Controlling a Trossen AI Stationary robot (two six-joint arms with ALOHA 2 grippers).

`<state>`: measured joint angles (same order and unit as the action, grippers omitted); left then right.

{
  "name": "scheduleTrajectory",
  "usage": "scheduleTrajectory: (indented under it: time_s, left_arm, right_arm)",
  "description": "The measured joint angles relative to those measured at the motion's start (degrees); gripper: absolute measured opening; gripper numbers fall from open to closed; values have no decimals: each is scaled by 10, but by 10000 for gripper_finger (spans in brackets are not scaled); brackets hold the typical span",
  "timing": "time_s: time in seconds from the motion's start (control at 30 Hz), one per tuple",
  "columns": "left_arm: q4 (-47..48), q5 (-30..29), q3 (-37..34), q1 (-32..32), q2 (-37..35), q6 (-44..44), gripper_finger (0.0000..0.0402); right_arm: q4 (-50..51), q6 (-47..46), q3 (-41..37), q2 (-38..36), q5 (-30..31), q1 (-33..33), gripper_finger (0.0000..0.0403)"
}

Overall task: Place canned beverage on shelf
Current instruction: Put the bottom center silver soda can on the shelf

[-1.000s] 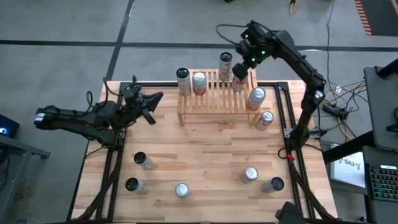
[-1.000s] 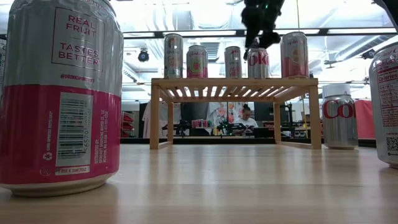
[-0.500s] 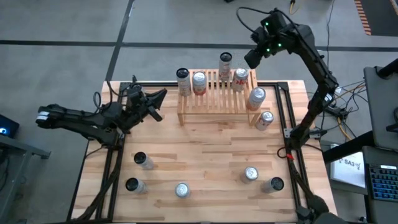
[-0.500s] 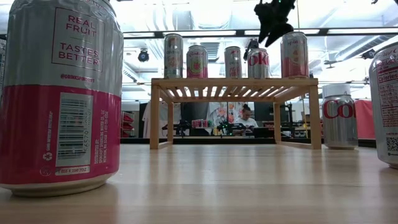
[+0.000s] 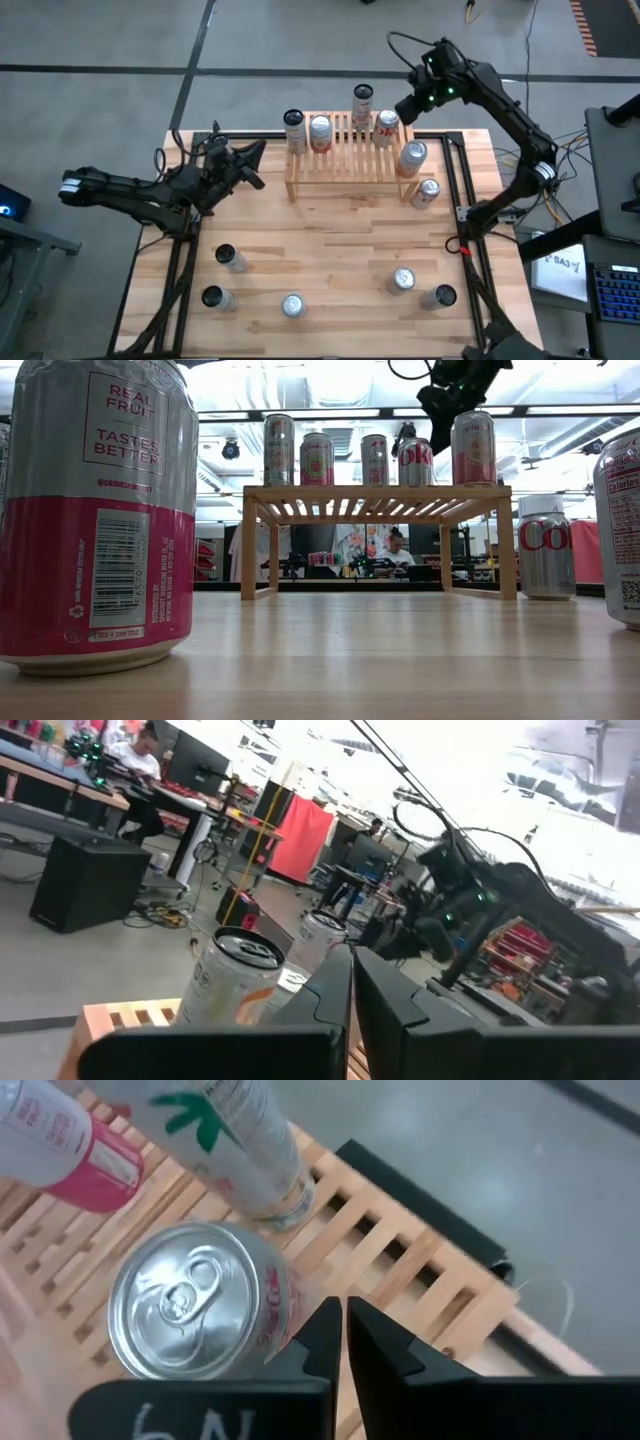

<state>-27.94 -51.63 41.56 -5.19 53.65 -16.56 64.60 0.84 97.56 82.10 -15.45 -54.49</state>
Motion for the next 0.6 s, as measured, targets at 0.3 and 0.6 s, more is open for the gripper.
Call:
scheduleTrajectory:
  time_s: [0.3, 0.6]
  left_arm:
    - [-5, -4, 0, 0, 0, 0, 0]
    - [-8, -4, 0, 0, 0, 0, 0]
  right_arm:
    - [-24, -36, -54, -38, -18, 22, 11]
    - [-32, -38, -54, -47, -17, 52, 11]
